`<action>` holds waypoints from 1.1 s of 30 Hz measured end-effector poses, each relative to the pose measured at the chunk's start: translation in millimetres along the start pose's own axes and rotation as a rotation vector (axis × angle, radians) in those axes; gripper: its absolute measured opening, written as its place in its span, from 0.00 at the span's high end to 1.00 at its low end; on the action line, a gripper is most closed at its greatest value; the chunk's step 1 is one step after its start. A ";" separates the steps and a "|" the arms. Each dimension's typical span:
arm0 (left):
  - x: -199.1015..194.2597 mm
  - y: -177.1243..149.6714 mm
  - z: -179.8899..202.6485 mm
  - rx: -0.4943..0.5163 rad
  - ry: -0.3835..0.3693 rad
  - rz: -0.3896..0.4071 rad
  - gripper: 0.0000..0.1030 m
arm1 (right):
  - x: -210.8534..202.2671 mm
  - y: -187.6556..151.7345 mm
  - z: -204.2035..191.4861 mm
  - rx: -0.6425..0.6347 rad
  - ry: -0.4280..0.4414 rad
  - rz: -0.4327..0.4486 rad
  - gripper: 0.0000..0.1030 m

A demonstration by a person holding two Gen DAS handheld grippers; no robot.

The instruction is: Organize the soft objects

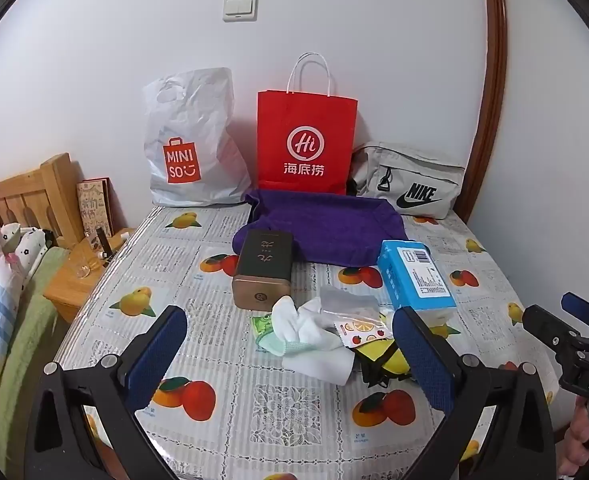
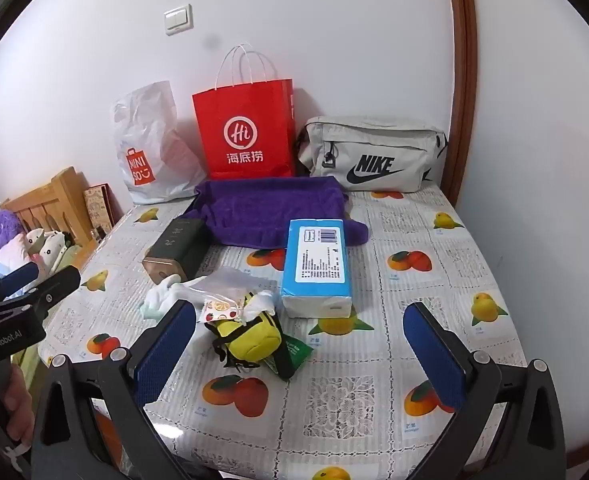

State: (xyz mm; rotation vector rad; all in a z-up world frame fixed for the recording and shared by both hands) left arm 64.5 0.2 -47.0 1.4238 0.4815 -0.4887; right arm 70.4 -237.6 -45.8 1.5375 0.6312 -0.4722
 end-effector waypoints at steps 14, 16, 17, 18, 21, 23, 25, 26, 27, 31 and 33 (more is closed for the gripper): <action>-11.8 2.2 3.8 0.013 -0.018 0.014 0.00 | -5.1 -1.9 -5.8 -0.010 -0.003 0.008 0.00; -12.4 1.8 2.9 0.014 -0.018 0.016 0.00 | -4.8 -2.3 -5.8 -0.010 0.000 0.009 0.00; -12.5 2.2 2.3 0.014 -0.018 0.015 0.00 | -4.9 -2.5 -6.5 -0.013 -0.001 0.007 0.00; -12.2 1.9 2.3 0.015 -0.018 0.015 0.00 | -6.3 -2.2 -8.5 -0.016 0.000 0.005 0.00; -11.8 2.7 2.7 0.016 -0.015 0.015 0.00 | -11.0 -3.3 -10.8 -0.019 0.010 0.011 0.00; -11.8 2.7 2.5 0.016 -0.015 0.016 0.00 | -12.5 -3.8 -12.4 -0.021 0.009 0.011 0.00; -12.3 2.1 2.2 0.019 -0.016 0.017 0.00 | -11.6 -3.1 -11.4 -0.020 0.012 0.009 0.00; -12.3 2.1 2.2 0.018 -0.014 0.017 0.00 | -12.0 -2.8 -11.9 -0.019 0.013 0.010 0.00; -12.4 1.9 1.9 0.017 -0.013 0.018 0.00 | -11.9 -2.4 -12.3 -0.019 0.011 0.009 0.00; -13.3 2.4 1.7 0.021 -0.010 0.021 0.00 | -12.4 -0.8 -12.1 -0.018 0.014 0.010 0.00; -13.0 1.5 2.9 0.023 -0.006 0.022 0.00 | -12.6 -0.6 -11.5 -0.017 0.013 0.011 0.00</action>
Point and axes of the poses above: each gripper's, at about its wrist camera, not at the fingertips, and x roughly the way its jaws point, z to its right, y to its top, the point moved 8 cm from there along x, roughly the way its jaws point, and after that the axes turned 2 degrees about -y, right-handed, at the moved point
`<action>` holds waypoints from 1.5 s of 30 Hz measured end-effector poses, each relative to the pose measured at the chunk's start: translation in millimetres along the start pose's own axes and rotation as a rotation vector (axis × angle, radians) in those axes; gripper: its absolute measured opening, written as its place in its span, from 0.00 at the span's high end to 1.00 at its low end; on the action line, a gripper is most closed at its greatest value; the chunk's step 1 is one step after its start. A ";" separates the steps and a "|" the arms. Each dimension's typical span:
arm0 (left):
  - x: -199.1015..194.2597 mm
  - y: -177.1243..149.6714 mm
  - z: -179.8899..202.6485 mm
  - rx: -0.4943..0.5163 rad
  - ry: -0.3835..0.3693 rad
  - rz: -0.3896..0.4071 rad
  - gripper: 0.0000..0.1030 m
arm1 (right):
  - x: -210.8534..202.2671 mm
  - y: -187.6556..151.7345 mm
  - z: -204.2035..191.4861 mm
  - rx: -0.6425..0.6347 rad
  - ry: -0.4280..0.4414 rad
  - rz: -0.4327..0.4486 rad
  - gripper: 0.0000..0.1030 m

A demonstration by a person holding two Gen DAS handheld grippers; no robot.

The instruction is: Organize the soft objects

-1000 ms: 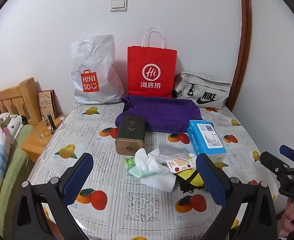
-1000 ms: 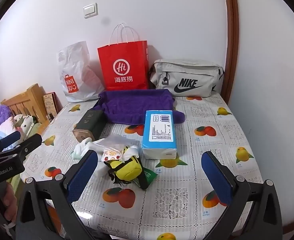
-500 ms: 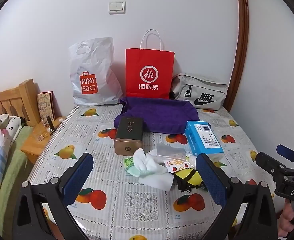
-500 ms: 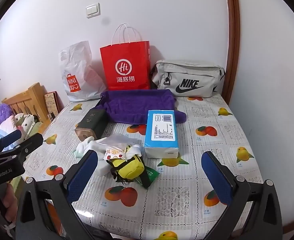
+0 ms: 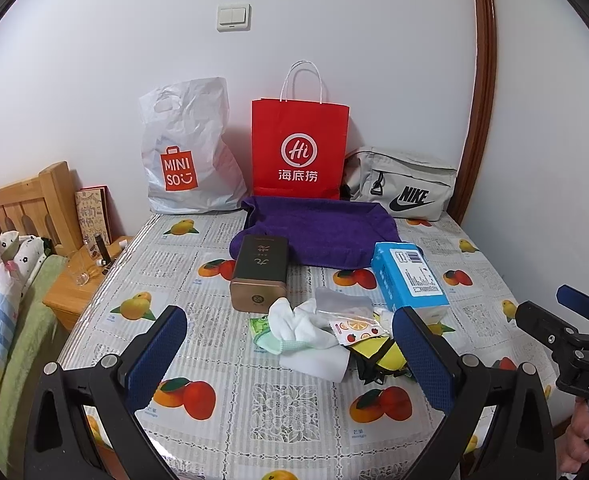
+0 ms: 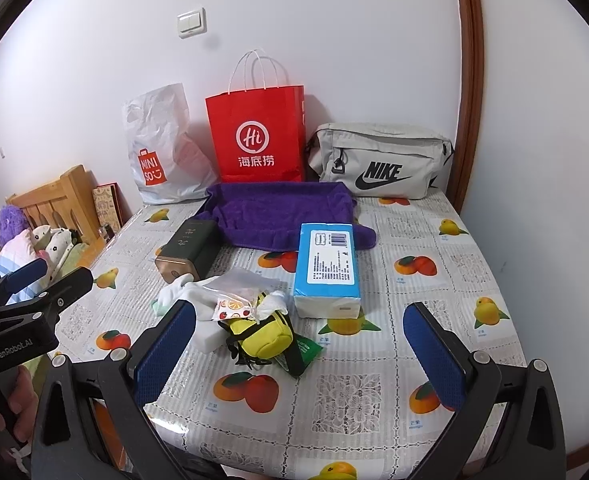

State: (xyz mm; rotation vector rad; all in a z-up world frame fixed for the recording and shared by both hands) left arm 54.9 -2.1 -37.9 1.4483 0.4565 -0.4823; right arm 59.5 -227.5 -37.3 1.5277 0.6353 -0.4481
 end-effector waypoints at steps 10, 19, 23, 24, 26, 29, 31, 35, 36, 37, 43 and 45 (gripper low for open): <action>-0.1 -0.2 0.1 0.001 0.003 0.002 0.00 | -0.1 0.5 0.5 0.001 0.003 0.002 0.00; -0.8 -1.0 1.1 0.002 0.002 0.002 0.00 | -2.1 1.2 -0.8 -0.004 0.002 0.003 0.00; -0.6 -1.5 1.1 0.003 0.003 0.001 0.00 | -1.6 2.2 -1.0 -0.004 0.001 0.001 0.00; -0.5 -1.2 0.9 0.003 0.003 0.001 0.00 | -1.5 2.2 -1.0 -0.005 0.002 0.001 0.00; -0.7 -1.8 1.1 0.003 0.005 0.002 0.00 | -1.7 1.3 -1.0 -0.003 0.003 0.003 0.00; -0.6 -1.7 1.2 0.002 0.002 0.003 0.00 | -1.6 2.1 -1.0 -0.005 0.003 0.002 0.00; -0.5 -1.8 1.1 0.003 0.006 0.003 0.00 | -2.0 1.5 -1.2 -0.003 0.003 0.003 0.00; -0.8 -2.1 1.0 0.003 0.004 0.003 0.00 | -2.0 1.9 -1.4 -0.005 0.004 0.004 0.00; -0.8 -2.0 0.9 0.003 0.004 0.004 0.00 | -2.1 1.9 -1.5 -0.004 0.004 0.004 0.00; -0.7 -1.9 0.9 0.003 0.003 0.003 0.00 | -2.1 2.5 -2.0 -0.005 0.004 0.005 0.00; -0.8 -2.0 0.8 0.004 0.004 0.002 0.00 | -1.7 4.0 -3.7 -0.008 0.005 0.006 0.00; -0.8 -2.0 0.8 0.003 0.002 0.003 0.00 | -2.0 3.5 -4.1 -0.010 0.003 0.007 0.00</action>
Point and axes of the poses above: each gripper's, at about its wrist camera, not at the fingertips, and x roughly the way its jaws point, z to its right, y to its top, the point moved 8 cm from there along x, roughly the way its jaws point, and after that the axes turned 2 degrees about -y, right-handed, at the moved point
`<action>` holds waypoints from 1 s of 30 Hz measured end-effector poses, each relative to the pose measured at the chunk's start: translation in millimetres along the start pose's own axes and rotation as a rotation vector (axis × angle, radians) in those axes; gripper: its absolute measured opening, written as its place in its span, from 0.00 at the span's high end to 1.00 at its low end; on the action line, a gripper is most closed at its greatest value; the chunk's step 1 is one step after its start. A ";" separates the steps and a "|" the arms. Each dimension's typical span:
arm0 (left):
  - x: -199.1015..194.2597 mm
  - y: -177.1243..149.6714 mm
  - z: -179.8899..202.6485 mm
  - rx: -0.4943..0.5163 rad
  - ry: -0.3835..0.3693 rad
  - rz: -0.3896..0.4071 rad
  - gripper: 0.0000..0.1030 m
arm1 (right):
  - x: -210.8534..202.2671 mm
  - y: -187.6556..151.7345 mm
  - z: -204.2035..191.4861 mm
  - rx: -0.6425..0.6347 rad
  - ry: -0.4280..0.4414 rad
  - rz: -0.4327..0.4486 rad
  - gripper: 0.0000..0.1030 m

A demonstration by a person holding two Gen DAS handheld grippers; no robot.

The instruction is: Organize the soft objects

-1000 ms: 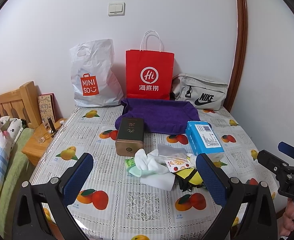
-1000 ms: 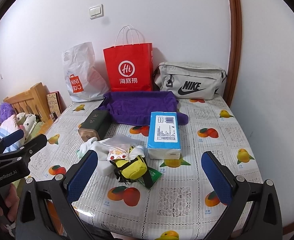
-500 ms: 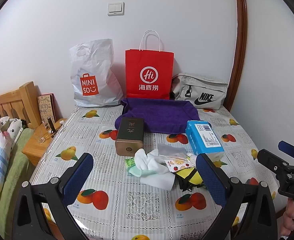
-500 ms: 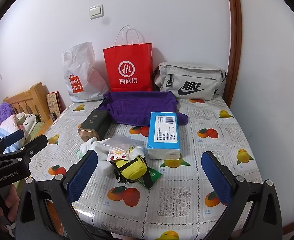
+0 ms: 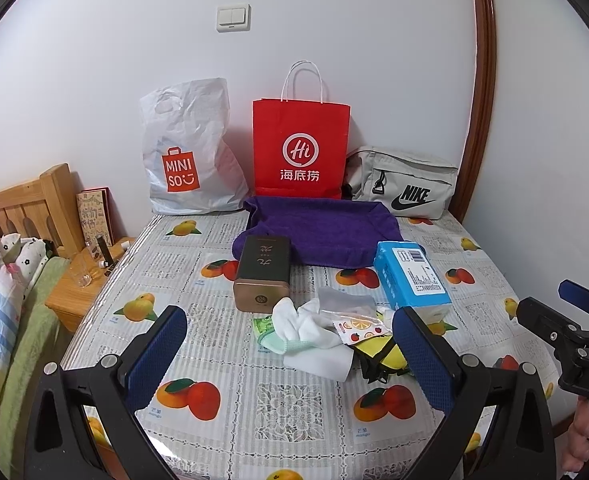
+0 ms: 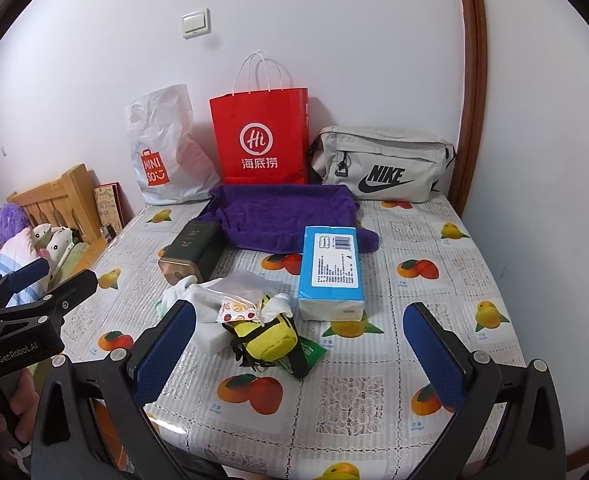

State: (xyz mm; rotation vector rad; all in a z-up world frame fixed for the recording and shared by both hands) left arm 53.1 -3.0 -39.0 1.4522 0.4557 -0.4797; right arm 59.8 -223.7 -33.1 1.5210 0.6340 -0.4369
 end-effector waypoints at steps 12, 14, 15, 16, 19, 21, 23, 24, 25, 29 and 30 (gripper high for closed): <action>-0.2 -0.6 -0.2 0.000 0.001 0.000 0.00 | 1.1 -0.3 -1.6 -0.002 0.001 -0.001 0.00; -0.4 -0.7 0.0 0.001 0.001 0.001 0.00 | 0.9 -0.1 -1.6 -0.001 0.000 0.000 0.00; -0.3 -0.6 0.0 0.002 0.000 0.001 0.00 | 1.0 0.6 -1.2 -0.002 0.000 0.000 0.00; 0.0 -0.8 -0.8 0.003 0.002 0.000 0.00 | 1.0 0.8 -1.1 -0.001 0.000 0.000 0.00; 0.5 -1.1 -1.2 0.004 -0.001 0.000 0.00 | 0.3 0.9 -1.4 -0.001 -0.001 0.000 0.00; 1.1 -1.8 -2.6 0.005 -0.001 0.001 0.00 | 0.3 1.5 -1.1 0.000 0.000 0.002 0.00; 1.7 -2.1 -2.6 0.003 -0.007 0.000 0.00 | 1.5 0.0 -2.9 0.000 0.003 0.004 0.00; 2.9 -3.2 -3.1 0.002 -0.009 -0.003 0.00 | 3.3 0.0 -2.5 0.000 0.003 0.005 0.00; 5.1 -4.2 -4.2 0.000 -0.007 -0.008 0.00 | 3.1 -0.6 -2.5 0.000 0.003 0.004 0.00; 19.7 -10.2 -9.6 -0.016 -0.010 -0.036 0.00 | 16.9 -5.1 3.3 0.017 0.018 -0.018 0.00; 25.5 -12.9 -12.9 -0.021 -0.009 -0.050 0.00 | 21.3 -7.0 5.0 0.020 0.022 -0.025 0.00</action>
Point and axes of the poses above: each gripper's, at about its wrist camera, not at the fingertips, and x roughly the way its jaws point, z to its right, y to its top, the point moved 8 cm from there along x, roughly the way its jaws point, and after that the axes turned 2 degrees about -y, right-handed, at the moved point
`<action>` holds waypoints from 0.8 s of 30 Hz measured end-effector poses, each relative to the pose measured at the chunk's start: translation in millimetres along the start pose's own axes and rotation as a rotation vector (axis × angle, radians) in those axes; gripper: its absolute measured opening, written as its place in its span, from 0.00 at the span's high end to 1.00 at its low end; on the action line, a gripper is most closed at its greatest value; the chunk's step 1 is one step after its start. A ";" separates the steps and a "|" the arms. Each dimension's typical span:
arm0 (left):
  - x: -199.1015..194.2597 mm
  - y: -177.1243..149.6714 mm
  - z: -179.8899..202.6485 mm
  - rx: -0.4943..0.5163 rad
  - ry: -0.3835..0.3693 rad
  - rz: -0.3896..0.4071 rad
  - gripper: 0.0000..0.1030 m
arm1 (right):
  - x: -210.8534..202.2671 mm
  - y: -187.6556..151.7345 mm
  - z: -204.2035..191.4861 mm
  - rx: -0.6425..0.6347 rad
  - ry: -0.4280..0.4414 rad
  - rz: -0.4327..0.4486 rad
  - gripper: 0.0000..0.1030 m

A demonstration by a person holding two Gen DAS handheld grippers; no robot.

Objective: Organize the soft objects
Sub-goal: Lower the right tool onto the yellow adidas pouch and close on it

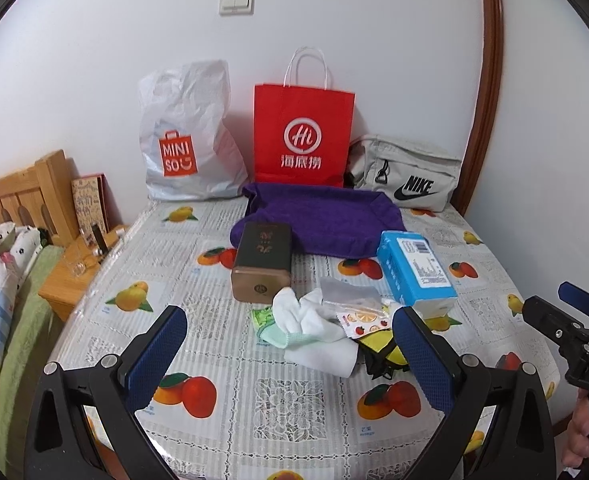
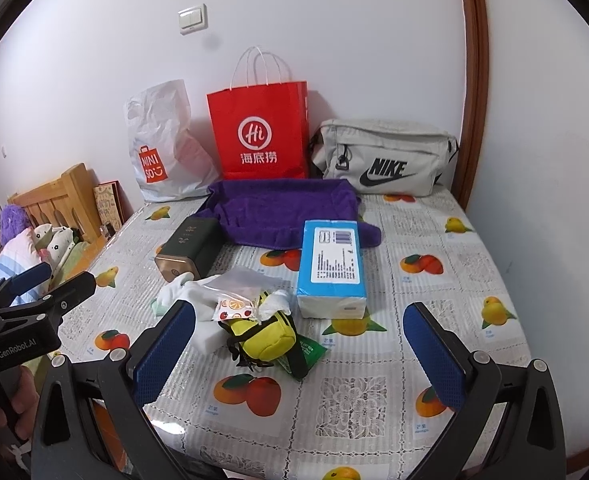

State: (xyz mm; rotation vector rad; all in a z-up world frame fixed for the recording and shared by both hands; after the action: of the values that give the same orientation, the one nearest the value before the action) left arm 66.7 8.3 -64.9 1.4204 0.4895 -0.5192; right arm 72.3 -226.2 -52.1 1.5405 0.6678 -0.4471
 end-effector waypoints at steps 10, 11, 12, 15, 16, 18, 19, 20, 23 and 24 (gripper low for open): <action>53.2 -26.3 -25.4 -0.046 0.020 -0.104 0.00 | 52.2 -27.2 13.6 0.007 0.011 -0.099 0.00; 58.0 -28.5 -27.5 -0.047 0.024 -0.112 0.00 | 58.3 -30.5 14.5 0.008 0.012 -0.110 0.00; 62.0 -30.8 -28.6 -0.048 0.027 -0.120 0.00 | 63.9 -33.6 15.2 0.009 0.013 -0.121 0.00; 78.1 -39.9 -31.7 -0.056 0.026 -0.150 0.00 | 80.1 -41.9 16.2 0.011 0.021 -0.149 0.00; 81.7 -42.5 -32.7 -0.055 0.024 -0.161 0.00 | 84.6 -44.3 15.8 0.011 0.024 -0.156 0.00; 89.8 -47.4 -32.8 -0.051 0.023 -0.179 0.01 | 94.7 -49.3 13.9 0.008 0.038 -0.167 0.00; 94.5 -50.2 -33.6 -0.052 0.024 -0.186 0.01 | 98.5 -51.2 12.3 0.005 0.049 -0.172 0.00; 98.9 -51.9 -34.6 -0.056 0.023 -0.192 0.01 | 102.4 -53.3 10.4 -0.001 0.062 -0.175 0.00; 108.3 -56.7 -36.8 -0.067 0.014 -0.213 0.01 | 114.4 -58.1 0.9 -0.036 0.093 -0.180 0.00; 110.7 -57.4 -37.7 -0.069 0.013 -0.216 0.01 | 118.6 -60.1 -3.1 -0.049 0.102 -0.185 0.00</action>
State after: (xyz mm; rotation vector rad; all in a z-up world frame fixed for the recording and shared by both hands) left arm 119.4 36.2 -180.7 1.3132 0.6699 -0.6597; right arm 121.8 -206.4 -174.0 1.4691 0.8986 -0.4894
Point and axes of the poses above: each gripper's, at about its wrist camera, not at the fingertips, and x roughly the way its jaws point, z to its right, y to its top, the point moved 8 cm from there along x, roughly the way its jaws point, and after that the axes turned 2 degrees about -y, right-handed, at the moved point
